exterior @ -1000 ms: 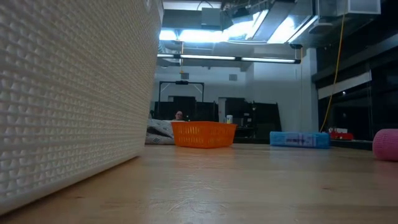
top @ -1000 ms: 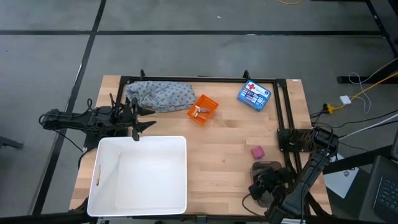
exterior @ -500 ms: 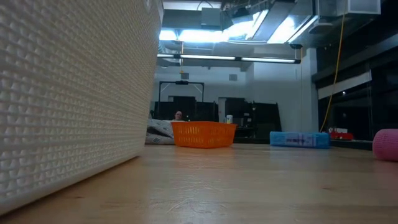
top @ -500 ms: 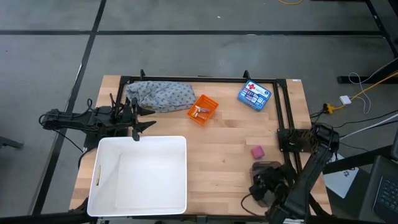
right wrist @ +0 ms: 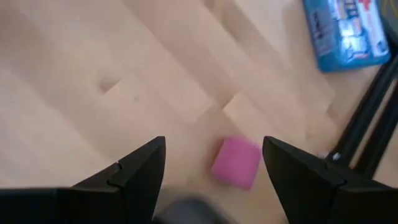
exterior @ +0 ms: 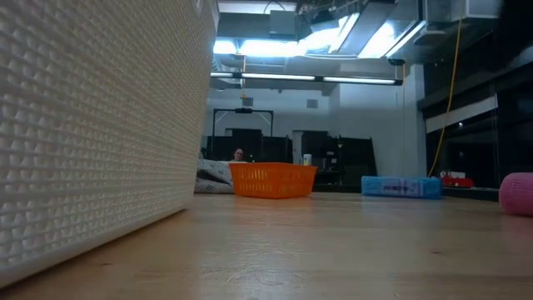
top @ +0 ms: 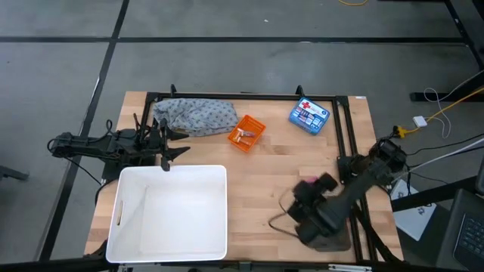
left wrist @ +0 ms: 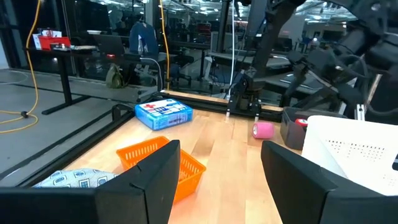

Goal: Pick & place medical supplies in basket/bin
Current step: Put the pink bandage into the transparent black bin

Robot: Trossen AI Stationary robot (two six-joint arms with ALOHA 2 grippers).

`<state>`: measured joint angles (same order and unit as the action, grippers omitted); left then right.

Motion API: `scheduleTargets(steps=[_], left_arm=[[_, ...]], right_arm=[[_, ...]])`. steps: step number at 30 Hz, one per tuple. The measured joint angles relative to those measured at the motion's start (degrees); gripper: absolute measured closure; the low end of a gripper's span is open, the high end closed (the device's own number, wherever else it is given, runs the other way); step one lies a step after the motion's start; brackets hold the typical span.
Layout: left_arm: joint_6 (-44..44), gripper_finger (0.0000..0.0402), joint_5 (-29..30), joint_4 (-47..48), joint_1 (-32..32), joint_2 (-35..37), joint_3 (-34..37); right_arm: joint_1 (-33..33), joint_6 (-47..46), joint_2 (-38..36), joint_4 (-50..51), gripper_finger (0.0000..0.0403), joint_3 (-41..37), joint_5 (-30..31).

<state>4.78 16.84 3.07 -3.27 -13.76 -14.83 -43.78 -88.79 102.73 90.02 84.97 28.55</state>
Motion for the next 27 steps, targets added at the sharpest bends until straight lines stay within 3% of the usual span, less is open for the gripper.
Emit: scheduleTargets(steps=[5, 9, 15, 23, 27], left_arm=[[0.02, 0.0178, 0.02, 0.01, 0.01, 0.0, 0.0], [0.07, 0.018, -0.02, 0.13, 0.0, 0.0, 0.0], [0.17, 0.0178, -1.39, 0.18, 0.02, 0.0, 0.0], [0.42, 0.0178, -1.49, 0.28, 0.02, 0.0, 0.0], [0.44, 0.0179, -1.53, 0.27, 0.02, 0.0, 0.0]], right_arm=[[9.82, 2.91, -1.36, 0.0, 0.0134, -0.04, -1.96], [15.91, 6.79, -1.7, -0.03, 0.0158, -0.35, -5.26], [20.69, 10.8, -1.69, 0.02, 0.023, -5.51, -15.11], [21.47, 12.56, -1.79, -0.02, 0.0388, -16.12, -21.31], [21.45, 11.44, -3.16, 0.0, 0.0383, -20.4, -24.64]])
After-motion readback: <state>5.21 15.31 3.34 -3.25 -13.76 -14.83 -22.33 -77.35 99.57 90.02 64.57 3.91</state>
